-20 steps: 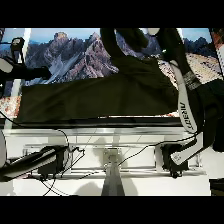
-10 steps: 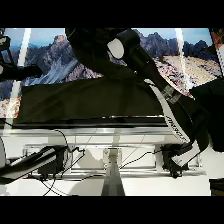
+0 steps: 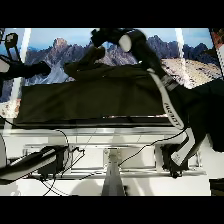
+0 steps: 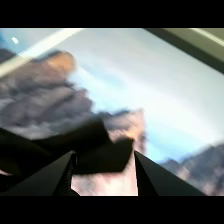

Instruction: Fold the clothes and pants, and hang the long-sleeved shirts on hangers.

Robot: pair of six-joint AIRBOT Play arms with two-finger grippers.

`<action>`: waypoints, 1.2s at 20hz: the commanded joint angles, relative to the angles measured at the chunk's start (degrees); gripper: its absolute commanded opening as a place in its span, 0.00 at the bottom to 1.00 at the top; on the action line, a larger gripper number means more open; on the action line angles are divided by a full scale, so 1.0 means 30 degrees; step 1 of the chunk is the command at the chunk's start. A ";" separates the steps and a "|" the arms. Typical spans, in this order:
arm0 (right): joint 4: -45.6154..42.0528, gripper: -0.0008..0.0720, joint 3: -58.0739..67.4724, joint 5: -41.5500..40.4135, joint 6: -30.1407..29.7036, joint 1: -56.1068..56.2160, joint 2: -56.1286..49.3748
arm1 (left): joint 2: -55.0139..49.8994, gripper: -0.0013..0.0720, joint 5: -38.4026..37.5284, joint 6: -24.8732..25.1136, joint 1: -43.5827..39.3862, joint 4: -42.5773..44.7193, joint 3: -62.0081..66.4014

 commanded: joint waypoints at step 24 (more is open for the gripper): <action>0.5989 0.78 -0.9500 1.3639 -0.2725 -1.6466 -0.0189 | 0.0015 0.96 0.0000 0.0022 -0.0452 -0.0328 0.0022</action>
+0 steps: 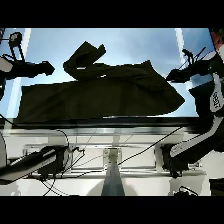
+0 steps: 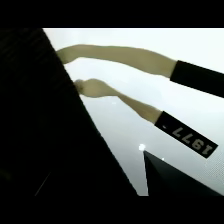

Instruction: Fold the clothes and pants, and hang the long-sleeved shirts on hangers.

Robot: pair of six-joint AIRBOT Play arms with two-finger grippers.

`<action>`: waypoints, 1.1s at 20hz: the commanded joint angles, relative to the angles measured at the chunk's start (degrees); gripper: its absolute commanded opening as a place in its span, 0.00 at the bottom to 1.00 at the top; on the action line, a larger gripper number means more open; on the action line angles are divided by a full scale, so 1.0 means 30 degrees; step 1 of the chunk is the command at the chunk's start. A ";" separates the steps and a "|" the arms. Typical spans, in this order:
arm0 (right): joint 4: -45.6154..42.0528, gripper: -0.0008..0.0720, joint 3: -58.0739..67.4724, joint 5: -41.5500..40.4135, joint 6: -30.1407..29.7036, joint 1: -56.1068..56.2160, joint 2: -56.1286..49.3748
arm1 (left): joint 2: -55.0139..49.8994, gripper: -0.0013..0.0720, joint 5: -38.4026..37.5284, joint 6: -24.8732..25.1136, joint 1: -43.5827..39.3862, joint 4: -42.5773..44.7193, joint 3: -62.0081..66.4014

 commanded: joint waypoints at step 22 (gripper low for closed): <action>0.6062 0.33 -0.0233 -0.0393 -0.4867 0.3767 -0.1282 | -0.0838 0.96 0.0007 0.0000 -0.0911 -0.0138 0.0015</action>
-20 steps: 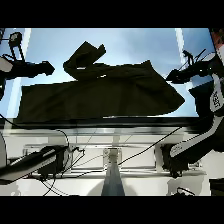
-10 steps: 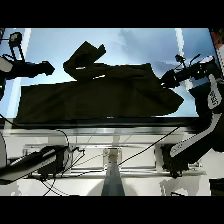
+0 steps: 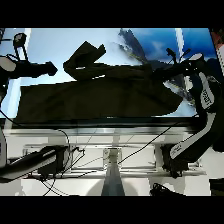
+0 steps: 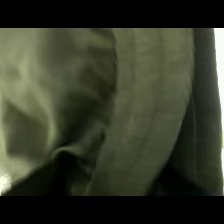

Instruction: Fold the clothes and pants, and hang the long-sleeved shirts on hangers.

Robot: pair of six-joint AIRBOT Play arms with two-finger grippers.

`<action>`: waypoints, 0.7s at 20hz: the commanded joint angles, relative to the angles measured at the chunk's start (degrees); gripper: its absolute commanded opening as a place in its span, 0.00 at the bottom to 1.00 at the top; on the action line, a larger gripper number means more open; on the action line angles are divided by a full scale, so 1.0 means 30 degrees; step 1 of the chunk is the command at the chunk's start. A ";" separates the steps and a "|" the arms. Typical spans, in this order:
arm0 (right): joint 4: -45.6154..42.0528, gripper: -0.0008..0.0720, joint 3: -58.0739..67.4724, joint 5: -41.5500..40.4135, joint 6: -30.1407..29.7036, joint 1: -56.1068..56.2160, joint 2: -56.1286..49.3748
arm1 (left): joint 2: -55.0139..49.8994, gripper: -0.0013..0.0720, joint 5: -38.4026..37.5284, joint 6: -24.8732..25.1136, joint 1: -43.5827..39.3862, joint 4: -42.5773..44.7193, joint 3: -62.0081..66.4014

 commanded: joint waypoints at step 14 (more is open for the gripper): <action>-0.4532 0.05 -0.2769 -0.2528 -0.0058 -0.2543 0.6084 | -0.4590 0.96 0.4233 -0.3927 -0.0809 -0.1086 0.0029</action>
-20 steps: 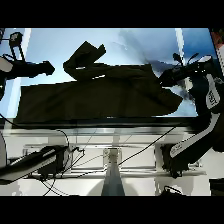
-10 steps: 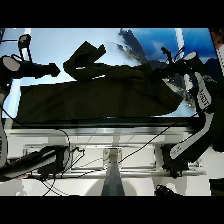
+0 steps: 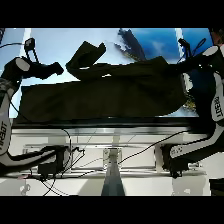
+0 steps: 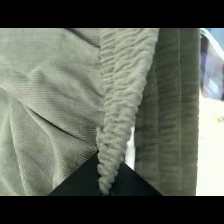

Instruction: Fold the clothes and pants, and hang the long-sleeved shirts on hangers.

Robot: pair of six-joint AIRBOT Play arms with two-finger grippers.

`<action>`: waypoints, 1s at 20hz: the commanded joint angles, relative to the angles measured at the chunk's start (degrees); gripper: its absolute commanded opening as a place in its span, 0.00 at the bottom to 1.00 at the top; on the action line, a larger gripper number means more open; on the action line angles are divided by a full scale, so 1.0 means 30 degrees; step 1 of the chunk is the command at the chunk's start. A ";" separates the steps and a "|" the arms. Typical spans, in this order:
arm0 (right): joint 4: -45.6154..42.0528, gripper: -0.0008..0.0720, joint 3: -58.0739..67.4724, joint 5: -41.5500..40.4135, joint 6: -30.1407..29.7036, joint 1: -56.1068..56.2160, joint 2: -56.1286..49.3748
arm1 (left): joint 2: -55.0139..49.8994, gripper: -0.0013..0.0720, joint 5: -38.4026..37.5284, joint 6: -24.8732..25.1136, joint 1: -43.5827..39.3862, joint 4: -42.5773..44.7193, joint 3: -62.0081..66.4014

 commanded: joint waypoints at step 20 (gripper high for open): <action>-0.0758 0.05 -0.3526 -0.4146 0.0517 -0.0262 0.3570 | -0.4073 0.04 0.3534 0.3155 -0.1566 -0.4473 0.3832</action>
